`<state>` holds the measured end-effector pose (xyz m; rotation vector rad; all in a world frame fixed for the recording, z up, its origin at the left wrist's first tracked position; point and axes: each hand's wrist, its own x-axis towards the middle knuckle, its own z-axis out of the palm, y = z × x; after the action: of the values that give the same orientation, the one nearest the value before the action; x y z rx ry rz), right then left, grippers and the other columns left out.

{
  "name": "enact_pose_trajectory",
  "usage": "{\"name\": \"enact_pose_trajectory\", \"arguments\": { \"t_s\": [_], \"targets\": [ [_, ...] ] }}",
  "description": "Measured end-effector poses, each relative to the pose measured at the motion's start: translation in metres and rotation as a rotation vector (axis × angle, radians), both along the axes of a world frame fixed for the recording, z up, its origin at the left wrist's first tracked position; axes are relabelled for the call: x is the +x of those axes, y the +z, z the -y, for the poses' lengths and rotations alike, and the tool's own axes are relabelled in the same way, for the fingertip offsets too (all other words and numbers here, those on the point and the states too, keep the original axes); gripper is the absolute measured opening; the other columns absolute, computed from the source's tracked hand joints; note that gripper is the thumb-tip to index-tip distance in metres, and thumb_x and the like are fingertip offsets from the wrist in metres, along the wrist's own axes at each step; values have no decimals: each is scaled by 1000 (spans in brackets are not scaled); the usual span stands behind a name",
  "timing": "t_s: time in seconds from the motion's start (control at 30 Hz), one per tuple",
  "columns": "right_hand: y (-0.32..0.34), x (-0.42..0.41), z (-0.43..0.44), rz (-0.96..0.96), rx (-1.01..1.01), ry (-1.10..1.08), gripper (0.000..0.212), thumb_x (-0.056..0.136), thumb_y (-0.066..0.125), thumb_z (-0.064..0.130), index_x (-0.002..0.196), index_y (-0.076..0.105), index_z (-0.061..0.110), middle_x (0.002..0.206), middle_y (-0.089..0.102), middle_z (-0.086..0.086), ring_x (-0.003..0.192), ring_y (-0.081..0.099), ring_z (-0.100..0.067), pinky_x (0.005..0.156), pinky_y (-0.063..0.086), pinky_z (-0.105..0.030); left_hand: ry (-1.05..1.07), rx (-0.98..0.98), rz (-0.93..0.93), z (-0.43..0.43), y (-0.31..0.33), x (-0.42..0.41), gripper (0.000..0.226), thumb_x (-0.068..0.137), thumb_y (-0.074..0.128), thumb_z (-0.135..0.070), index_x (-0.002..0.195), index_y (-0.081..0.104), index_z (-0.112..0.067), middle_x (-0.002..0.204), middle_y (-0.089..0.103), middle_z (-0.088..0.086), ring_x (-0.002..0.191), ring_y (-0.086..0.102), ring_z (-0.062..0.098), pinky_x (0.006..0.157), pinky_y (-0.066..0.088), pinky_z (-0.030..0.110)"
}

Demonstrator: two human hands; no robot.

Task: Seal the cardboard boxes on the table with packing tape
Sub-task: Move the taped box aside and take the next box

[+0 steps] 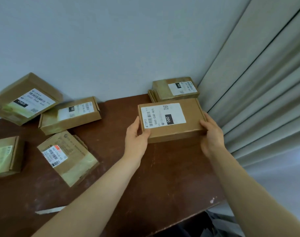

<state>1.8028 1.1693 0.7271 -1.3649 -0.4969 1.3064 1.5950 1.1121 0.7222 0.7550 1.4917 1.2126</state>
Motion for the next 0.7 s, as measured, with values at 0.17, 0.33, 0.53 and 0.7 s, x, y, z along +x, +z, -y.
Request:
{"name": "enact_pose_trajectory", "arguments": {
  "t_s": [0.17,0.33,0.53,0.7],
  "targets": [
    [-3,27,-44,130,18,-14,42,93,49,-1,132,57,15,118,65,4,99,63,-7,78,54,-18,-38,25,-87,-40,5,27,62,95,55,-9,147,32,-34,143,45,-9,129,40,5,111,33,30],
    [-20,57,-110,241,32,50,45,94,49,-1,136,52,14,132,56,5,108,55,-3,83,49,-12,53,-4,-149,-95,2,64,52,91,56,-4,138,47,-23,134,56,-5,120,51,7,103,42,27],
    [-38,84,-188,288,61,220,51,91,50,-3,138,50,18,114,59,16,89,58,12,70,48,-3,159,-66,-190,-164,-2,104,55,84,59,-3,134,51,-26,136,52,0,117,54,13,102,45,32],
    [-44,85,-229,367,65,332,58,87,48,-5,139,49,21,138,50,-2,124,50,-14,106,42,-32,256,-120,-163,-199,-3,117,61,82,50,5,140,44,-15,134,55,0,119,54,16,101,44,31]
  ]
}}
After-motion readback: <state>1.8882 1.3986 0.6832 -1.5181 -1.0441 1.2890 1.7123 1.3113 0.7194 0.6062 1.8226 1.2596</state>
